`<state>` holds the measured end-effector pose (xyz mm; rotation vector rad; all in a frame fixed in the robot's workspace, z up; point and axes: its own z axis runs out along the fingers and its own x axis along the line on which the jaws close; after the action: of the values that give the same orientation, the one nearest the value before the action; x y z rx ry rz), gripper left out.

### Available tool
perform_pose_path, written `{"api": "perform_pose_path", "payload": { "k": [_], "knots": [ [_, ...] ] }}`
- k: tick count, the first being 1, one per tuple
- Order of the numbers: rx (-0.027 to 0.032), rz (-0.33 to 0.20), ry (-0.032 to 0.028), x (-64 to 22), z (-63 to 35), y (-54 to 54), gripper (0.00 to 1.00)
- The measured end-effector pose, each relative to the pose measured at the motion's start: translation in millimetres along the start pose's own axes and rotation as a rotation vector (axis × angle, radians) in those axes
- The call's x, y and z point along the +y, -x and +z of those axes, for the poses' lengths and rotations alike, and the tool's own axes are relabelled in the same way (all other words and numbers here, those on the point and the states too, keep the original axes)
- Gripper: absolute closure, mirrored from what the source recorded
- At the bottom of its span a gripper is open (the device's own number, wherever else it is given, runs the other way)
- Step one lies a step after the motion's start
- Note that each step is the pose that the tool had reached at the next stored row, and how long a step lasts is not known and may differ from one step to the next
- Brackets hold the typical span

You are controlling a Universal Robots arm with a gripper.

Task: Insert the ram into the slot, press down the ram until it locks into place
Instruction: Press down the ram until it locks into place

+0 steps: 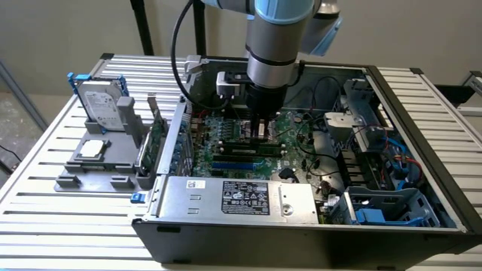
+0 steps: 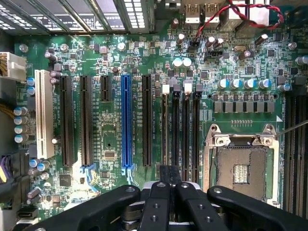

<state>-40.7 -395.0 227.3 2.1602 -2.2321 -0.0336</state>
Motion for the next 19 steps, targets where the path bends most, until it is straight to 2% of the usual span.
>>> {"api": "perform_pose_path", "payload": {
  "k": [3,6,14,19],
  "knots": [
    [-0.0015,0.000,-0.0010,0.0,-2.0,0.3,0.89],
    [0.0001,0.000,0.0009,-0.1,-15.8,-0.3,0.89],
    [0.0004,-0.002,0.0020,-6.3,-40.2,-1.4,0.89],
    [-0.0007,-0.002,0.0022,-6.3,-40.6,-1.6,0.89]
  ]
}}
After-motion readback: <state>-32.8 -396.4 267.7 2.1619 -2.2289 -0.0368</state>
